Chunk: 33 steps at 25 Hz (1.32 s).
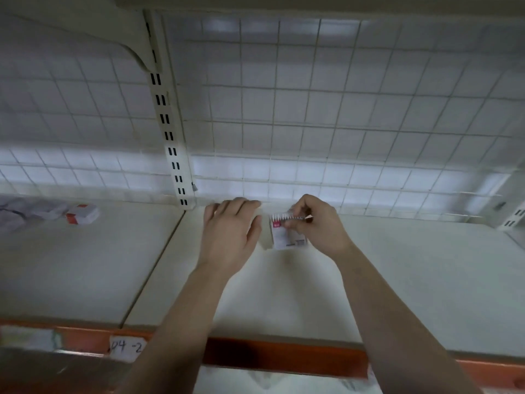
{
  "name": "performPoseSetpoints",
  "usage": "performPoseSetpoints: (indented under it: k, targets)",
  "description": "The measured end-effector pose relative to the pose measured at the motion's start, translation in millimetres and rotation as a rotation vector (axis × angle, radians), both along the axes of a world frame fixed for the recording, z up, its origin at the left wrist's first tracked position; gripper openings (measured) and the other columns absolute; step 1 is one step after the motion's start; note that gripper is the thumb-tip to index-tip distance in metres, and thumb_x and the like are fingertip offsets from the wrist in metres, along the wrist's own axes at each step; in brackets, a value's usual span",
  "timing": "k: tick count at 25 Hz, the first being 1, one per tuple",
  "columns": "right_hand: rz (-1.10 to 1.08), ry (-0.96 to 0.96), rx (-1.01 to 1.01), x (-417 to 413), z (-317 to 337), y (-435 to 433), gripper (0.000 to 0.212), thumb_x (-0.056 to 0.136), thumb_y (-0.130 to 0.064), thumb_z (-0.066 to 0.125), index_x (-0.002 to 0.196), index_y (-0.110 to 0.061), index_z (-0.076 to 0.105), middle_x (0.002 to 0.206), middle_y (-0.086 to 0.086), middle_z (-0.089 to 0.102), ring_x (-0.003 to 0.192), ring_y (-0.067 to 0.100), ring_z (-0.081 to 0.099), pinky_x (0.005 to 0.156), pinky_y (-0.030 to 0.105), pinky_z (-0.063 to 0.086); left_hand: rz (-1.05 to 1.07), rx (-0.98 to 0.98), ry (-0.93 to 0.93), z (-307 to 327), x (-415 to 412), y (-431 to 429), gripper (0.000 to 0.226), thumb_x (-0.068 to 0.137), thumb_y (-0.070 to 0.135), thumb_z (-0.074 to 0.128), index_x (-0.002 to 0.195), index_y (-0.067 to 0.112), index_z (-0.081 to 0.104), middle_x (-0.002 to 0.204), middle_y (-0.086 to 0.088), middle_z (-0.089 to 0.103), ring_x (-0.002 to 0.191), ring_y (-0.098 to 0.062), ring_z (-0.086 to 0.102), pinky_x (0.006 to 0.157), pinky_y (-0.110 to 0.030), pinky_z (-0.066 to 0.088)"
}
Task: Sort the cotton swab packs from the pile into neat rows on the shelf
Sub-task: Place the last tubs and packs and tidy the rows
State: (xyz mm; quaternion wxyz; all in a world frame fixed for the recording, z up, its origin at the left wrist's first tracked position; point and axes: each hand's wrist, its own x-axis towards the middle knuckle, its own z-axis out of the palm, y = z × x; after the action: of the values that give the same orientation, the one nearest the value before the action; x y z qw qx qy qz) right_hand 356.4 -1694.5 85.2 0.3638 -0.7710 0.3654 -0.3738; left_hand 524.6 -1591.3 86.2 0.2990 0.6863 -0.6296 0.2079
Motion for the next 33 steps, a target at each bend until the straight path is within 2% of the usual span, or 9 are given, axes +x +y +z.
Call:
performPoseSetpoints:
  k: [2, 5, 9, 13, 15, 21, 26, 29, 33]
  targets:
    - [-0.034, 0.013, -0.016, -38.1, 4.7, 5.0, 0.026, 0.071, -0.006, 0.077, 0.080, -0.017, 0.055, 0.079, -0.002, 0.061, 0.068, 0.007, 0.050, 0.059, 0.010, 0.037, -0.055, 0.019, 0.010, 2.8, -33.4, -2.7, 0.035, 0.090, 0.033, 0.040, 0.111, 0.020, 0.065, 0.103, 0.003, 0.066, 0.092, -0.020, 0.060, 0.086, -0.033, 0.033]
    - [-0.104, 0.011, -0.003, -104.2, 11.4, 16.4, 0.039, 0.073, -0.011, 0.078, 0.099, -0.030, 0.057, 0.090, -0.010, 0.062, 0.073, -0.002, 0.053, 0.063, 0.008, 0.040, -0.140, 0.020, 0.007, 6.5, -91.7, -6.8, 0.036, 0.092, 0.034, 0.038, 0.113, 0.020, 0.064, 0.105, 0.003, 0.066, 0.094, -0.019, 0.060, 0.087, -0.034, 0.034]
    - [-0.183, 0.003, 0.036, -198.7, 18.4, 32.6, 0.052, 0.076, -0.013, 0.077, 0.121, -0.030, 0.056, 0.097, -0.010, 0.058, 0.084, 0.002, 0.055, 0.072, 0.023, 0.048, -0.247, 0.026, 0.014, 9.5, -175.6, -11.8, 0.037, 0.091, 0.034, 0.037, 0.114, 0.020, 0.064, 0.106, 0.003, 0.066, 0.094, -0.019, 0.061, 0.086, -0.036, 0.036]
    - [-0.320, 0.093, -0.043, -303.8, 24.3, 57.9, 0.038, 0.077, -0.017, 0.076, 0.113, -0.020, 0.066, 0.096, -0.014, 0.056, 0.088, 0.005, 0.056, 0.076, 0.033, 0.050, -0.356, 0.050, 0.026, 9.5, -274.9, -7.2, 0.038, 0.091, 0.035, 0.037, 0.113, 0.021, 0.064, 0.106, 0.003, 0.065, 0.092, -0.021, 0.061, 0.084, -0.039, 0.040]
    - [-0.387, 0.112, -0.069, -346.3, 26.8, 69.2, 0.032, 0.078, -0.019, 0.076, 0.109, -0.017, 0.068, 0.095, -0.008, 0.059, 0.089, 0.011, 0.057, 0.076, 0.033, 0.051, -0.398, 0.055, 0.030, 7.2, -315.6, -4.8, 0.038, 0.090, 0.036, 0.038, 0.112, 0.021, 0.064, 0.105, 0.003, 0.065, 0.091, -0.021, 0.061, 0.084, -0.039, 0.040]
    - [-0.561, 0.179, -0.172, -472.6, 22.5, 103.2, 0.025, 0.080, -0.017, 0.073, 0.105, -0.015, 0.069, 0.095, -0.013, 0.058, 0.089, 0.003, 0.054, 0.072, 0.002, 0.036, -0.491, 0.070, 0.026, 0.2, -437.1, 2.7, 0.038, 0.090, 0.037, 0.037, 0.113, 0.023, 0.064, 0.105, 0.005, 0.064, 0.092, -0.021, 0.061, 0.083, -0.039, 0.039]
    - [-0.592, 0.218, -0.197, -533.3, 14.9, 109.4, 0.026, 0.081, -0.015, 0.072, 0.107, -0.013, 0.069, 0.096, -0.007, 0.059, 0.088, 0.004, 0.054, 0.070, 0.002, 0.035, -0.539, 0.100, 0.009, -6.4, -494.3, 1.0, 0.038, 0.091, 0.038, 0.035, 0.113, 0.024, 0.063, 0.105, 0.007, 0.062, 0.094, -0.018, 0.059, 0.083, -0.036, 0.037]
    - [-0.620, 0.241, -0.240, -556.6, 14.2, 94.6, 0.026, 0.079, -0.010, 0.073, 0.105, -0.011, 0.070, 0.097, -0.004, 0.058, 0.084, -0.006, 0.047, 0.072, -0.001, 0.033, -0.552, 0.104, 0.010, -9.4, -514.3, -13.5, 0.038, 0.091, 0.037, 0.037, 0.114, 0.023, 0.063, 0.106, 0.006, 0.062, 0.094, -0.018, 0.059, 0.083, -0.036, 0.037]
    - [-0.651, 0.290, -0.311, -580.9, 14.0, 65.6, 0.027, 0.078, -0.007, 0.074, 0.105, -0.009, 0.070, 0.098, -0.002, 0.058, 0.074, 0.000, 0.051, 0.072, 0.002, 0.036, -0.562, 0.089, 0.036, -13.6, -533.4, -39.7, 0.038, 0.091, 0.038, 0.037, 0.115, 0.023, 0.063, 0.106, 0.006, 0.063, 0.092, -0.019, 0.059, 0.082, -0.036, 0.037]
